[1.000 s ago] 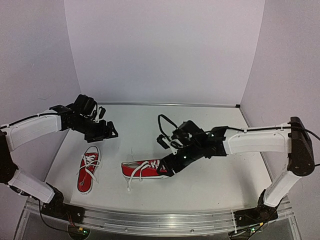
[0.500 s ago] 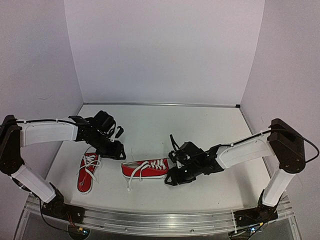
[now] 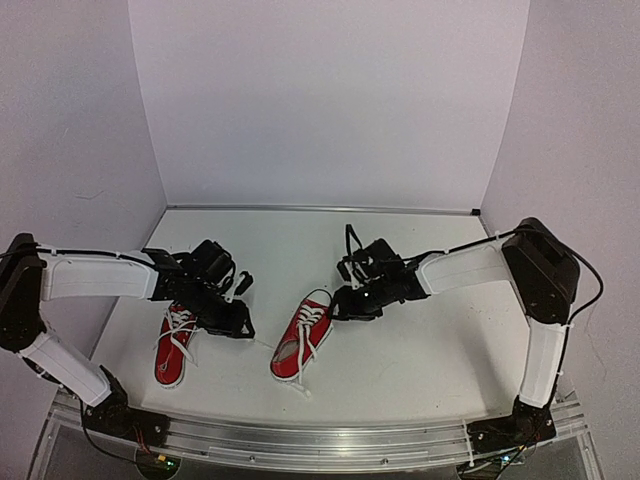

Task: Tie the shoes

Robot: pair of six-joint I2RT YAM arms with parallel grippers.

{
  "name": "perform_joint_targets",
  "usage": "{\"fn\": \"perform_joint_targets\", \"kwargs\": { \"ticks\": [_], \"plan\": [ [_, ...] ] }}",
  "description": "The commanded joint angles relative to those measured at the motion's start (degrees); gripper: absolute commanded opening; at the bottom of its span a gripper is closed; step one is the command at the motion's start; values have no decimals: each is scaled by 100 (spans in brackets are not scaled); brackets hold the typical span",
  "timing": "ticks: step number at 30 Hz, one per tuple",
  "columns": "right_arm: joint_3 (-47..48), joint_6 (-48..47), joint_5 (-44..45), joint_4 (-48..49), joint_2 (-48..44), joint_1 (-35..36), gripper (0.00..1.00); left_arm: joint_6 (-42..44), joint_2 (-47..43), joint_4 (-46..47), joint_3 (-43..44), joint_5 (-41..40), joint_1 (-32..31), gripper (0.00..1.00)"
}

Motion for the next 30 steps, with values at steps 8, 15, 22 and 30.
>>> {"fn": "perform_joint_targets", "kwargs": {
  "ticks": [8,15,22,30],
  "plan": [
    [-808,-338,-1017,584,-1179,101,77,-291,-792,700,-257,682,-43,67],
    [-1670,102,-903,890,-2345,154,77,-480,-419,1075,-9,527,-422,68],
    [-2070,270,-704,895,-2847,152,77,-631,502,1626,300,383,-846,68],
    [-2381,377,-674,893,-2982,155,77,-778,1301,2040,788,451,-912,64]
  ]
}}
